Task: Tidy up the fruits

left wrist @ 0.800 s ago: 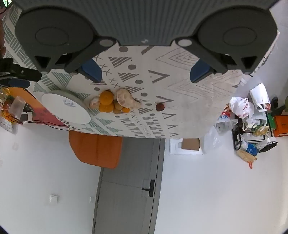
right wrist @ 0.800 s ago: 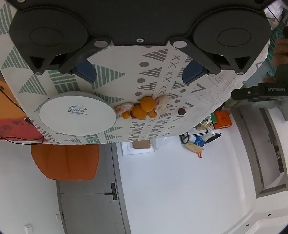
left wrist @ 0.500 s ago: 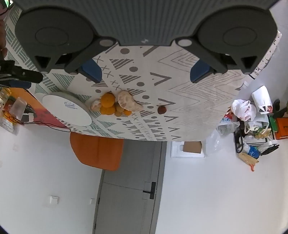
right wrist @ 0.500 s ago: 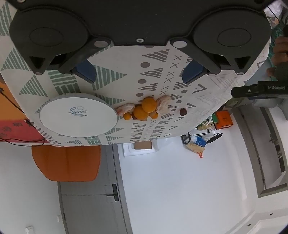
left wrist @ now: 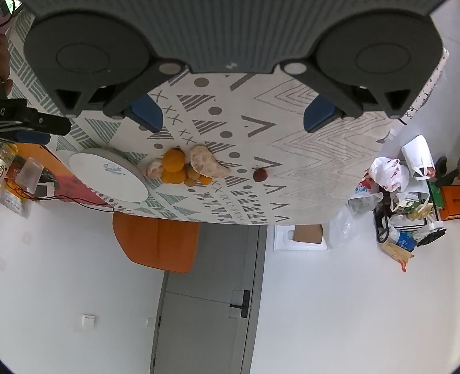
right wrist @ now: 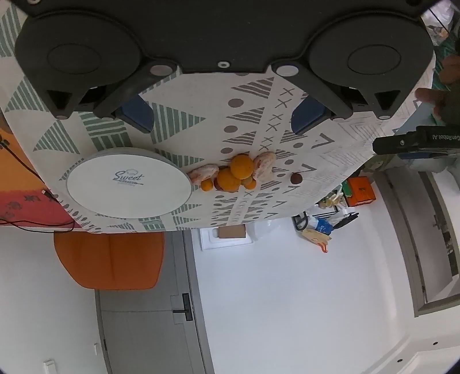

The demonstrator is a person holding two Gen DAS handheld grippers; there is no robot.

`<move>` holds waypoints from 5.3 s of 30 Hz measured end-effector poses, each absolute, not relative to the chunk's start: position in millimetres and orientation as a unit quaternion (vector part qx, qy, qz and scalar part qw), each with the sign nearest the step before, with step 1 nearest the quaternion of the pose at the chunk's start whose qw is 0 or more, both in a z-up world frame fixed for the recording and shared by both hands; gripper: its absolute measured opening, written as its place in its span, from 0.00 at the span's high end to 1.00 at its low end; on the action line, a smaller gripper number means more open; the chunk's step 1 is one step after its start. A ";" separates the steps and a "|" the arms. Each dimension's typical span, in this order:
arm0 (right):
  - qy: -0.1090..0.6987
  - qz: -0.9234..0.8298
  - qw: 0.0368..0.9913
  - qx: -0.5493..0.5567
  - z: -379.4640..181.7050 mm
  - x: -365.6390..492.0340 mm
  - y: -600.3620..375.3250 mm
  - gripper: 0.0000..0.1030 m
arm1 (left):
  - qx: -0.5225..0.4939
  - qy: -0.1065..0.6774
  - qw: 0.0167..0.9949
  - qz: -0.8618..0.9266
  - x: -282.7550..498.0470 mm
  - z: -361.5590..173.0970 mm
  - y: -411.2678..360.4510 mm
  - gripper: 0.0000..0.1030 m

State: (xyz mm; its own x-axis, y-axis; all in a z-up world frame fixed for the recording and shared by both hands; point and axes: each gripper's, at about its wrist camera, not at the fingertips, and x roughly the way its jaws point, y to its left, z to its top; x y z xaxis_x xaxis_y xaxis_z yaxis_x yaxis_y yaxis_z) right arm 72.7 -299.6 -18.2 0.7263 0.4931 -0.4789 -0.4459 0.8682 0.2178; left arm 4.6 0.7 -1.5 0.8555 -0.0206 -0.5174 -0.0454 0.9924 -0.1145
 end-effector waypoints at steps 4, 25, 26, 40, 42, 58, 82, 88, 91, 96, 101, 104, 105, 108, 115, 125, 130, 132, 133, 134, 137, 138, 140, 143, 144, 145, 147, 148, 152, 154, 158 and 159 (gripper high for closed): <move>0.271 0.252 0.928 0.044 -18.7 72.8 -299.0 0.00 | -0.064 0.268 0.961 0.006 6.2 -0.7 3.3 0.00; 0.266 0.234 0.935 0.022 -21.2 73.8 -292.9 0.00 | -0.067 0.264 0.962 0.007 4.2 -5.8 -3.2 0.00; 0.271 0.231 0.934 0.021 -21.5 74.9 -292.9 0.00 | -0.067 0.264 0.962 0.009 1.0 -3.7 -0.3 0.00; 0.275 0.233 0.933 0.019 -21.9 78.0 -290.3 0.00 | -0.071 0.256 0.964 0.019 -0.2 -1.3 6.2 0.00; 0.275 0.236 0.932 0.021 -21.7 77.8 -290.0 0.00 | -0.072 0.256 0.964 0.019 -0.2 -0.5 6.5 0.00; 0.258 0.248 0.934 0.014 -15.0 82.5 -276.8 0.00 | -0.068 0.228 0.971 0.020 3.7 8.6 8.1 0.02; 0.271 0.263 0.925 0.048 -24.9 135.5 -268.2 0.15 | -0.081 0.252 0.964 -0.003 73.8 -9.2 1.9 0.10; 0.276 0.269 0.922 0.046 -29.4 147.1 -262.9 0.19 | -0.083 0.264 0.961 -0.006 87.4 -17.7 -0.1 0.11; 0.285 0.275 0.917 0.053 -32.8 154.4 -260.5 0.21 | -0.087 0.269 0.959 -0.007 95.0 -21.2 -1.2 0.13; 0.298 0.281 0.910 0.061 -40.0 167.0 -254.2 0.24 | -0.093 0.282 0.955 -0.016 106.9 -28.2 -3.4 0.14; 0.324 0.300 0.893 0.084 -49.4 184.3 -249.0 0.37 | -0.097 0.287 0.953 -0.015 116.6 -33.2 -4.9 0.16; 0.343 0.305 0.883 0.093 -56.2 195.2 -244.0 0.44 | -0.100 0.291 0.951 -0.010 122.2 -36.6 -2.3 0.18; 0.350 0.308 0.879 0.096 -58.6 199.4 -242.1 0.46 | -0.102 0.294 0.950 -0.008 124.4 -37.6 -1.0 0.19; 0.361 0.312 0.873 0.102 -63.9 208.6 -237.5 0.47 | -0.107 0.299 0.948 -0.002 129.0 -40.8 2.7 0.21; 0.373 0.313 0.869 0.092 -71.0 225.6 -220.1 0.47 | -0.115 0.309 0.944 0.003 139.0 -48.3 8.0 0.22; 0.362 0.321 0.870 0.094 -71.5 228.1 -223.7 0.69 | -0.100 0.329 0.939 -0.007 161.2 -54.6 -2.4 0.22; 0.346 0.320 0.876 0.099 -63.4 222.0 -237.2 0.69 | -0.097 0.333 0.938 -0.023 167.1 -57.0 -18.2 0.22; 0.340 0.319 0.879 0.098 -60.4 220.8 -241.1 0.69 | -0.095 0.336 0.937 -0.027 169.8 -58.2 -23.4 0.22; 0.338 0.317 0.881 0.097 -59.0 220.5 -242.9 0.69 | -0.096 0.337 0.936 -0.030 170.8 -58.9 -25.4 0.22; 0.335 0.314 0.883 0.097 -58.1 220.8 -243.6 0.69 | -0.096 0.339 0.936 -0.032 172.2 -59.2 -27.5 0.22; 0.326 0.310 0.887 0.102 -54.0 220.4 -249.6 0.69 | -0.095 0.340 0.935 -0.035 176.1 -60.0 -33.3 0.21; 0.324 0.309 0.888 0.104 -53.1 220.4 -251.4 0.69 | -0.094 0.341 0.935 -0.035 177.1 -60.5 -35.1 0.21; 0.323 0.306 0.889 0.107 -52.0 220.3 -254.3 0.69 | -0.094 0.345 0.933 -0.037 179.9 -62.1 -38.8 0.21; 0.319 0.305 0.891 0.109 -50.6 218.7 -257.5 0.69 | -0.088 0.350 0.932 -0.040 183.6 -65.7 -45.6 0.21; 0.318 0.305 0.891 0.108 -50.1 218.0 -258.0 0.68 | -0.085 0.353 0.931 -0.040 184.9 -67.3 -48.3 0.21; 0.316 0.304 0.892 0.107 -49.7 217.3 -258.4 0.68 | -0.082 0.357 0.930 -0.041 187.6 -70.0 -51.5 0.21; 0.314 0.303 0.894 0.108 -48.3 216.5 -260.5 0.68 | -0.072 0.355 0.931 -0.038 189.6 -73.0 -56.1 0.21; 0.313 0.302 0.894 0.108 -47.8 216.7 -261.7 0.68 | -0.066 0.353 0.933 -0.037 190.3 -74.0 -57.8 0.22; 0.311 0.296 0.896 0.110 -47.3 216.7 -265.5 0.68 | -0.057 0.338 0.939 -0.014 191.7 -76.4 -56.6 0.53; 0.312 0.293 0.897 0.112 -48.0 217.2 -266.1 0.68 | -0.072 0.340 0.938 -0.011 193.5 -75.2 -48.5 0.62; 0.310 0.288 0.898 0.116 -47.1 217.9 -266.6 0.68 | -0.092 0.340 0.936 -0.017 190.1 -74.4 -38.4 0.62; 0.309 0.287 0.899 0.118 -46.7 218.0 -266.9 0.68 | -0.092 0.340 0.936 -0.017 188.0 -74.1 -37.7 0.62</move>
